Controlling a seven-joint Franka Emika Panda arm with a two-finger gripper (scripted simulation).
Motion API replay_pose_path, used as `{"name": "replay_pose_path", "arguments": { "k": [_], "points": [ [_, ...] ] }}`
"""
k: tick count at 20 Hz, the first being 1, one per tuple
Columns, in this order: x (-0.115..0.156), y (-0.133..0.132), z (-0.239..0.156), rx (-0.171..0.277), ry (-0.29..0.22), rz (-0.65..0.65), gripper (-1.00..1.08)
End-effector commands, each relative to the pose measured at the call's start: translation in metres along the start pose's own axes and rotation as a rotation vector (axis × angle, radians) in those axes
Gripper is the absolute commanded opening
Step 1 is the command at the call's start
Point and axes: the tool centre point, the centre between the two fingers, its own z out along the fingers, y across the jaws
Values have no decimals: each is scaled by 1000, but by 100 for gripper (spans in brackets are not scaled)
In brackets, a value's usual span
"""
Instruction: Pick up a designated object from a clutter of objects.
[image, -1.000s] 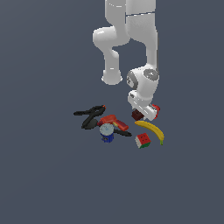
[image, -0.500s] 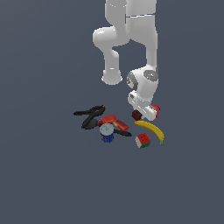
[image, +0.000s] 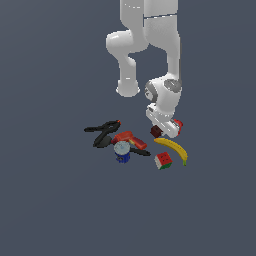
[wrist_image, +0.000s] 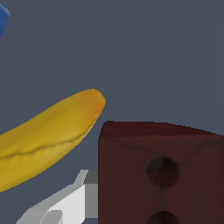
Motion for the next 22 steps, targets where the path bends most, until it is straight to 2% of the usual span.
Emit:
{"name": "replay_pose_path", "arguments": {
  "k": [1, 10, 22],
  "points": [
    [3, -2, -7, 2, 1, 0, -100],
    [22, -13, -52, 1, 1, 2, -100],
    [66, -39, -152, -1, 5, 4, -100]
  ]
}}
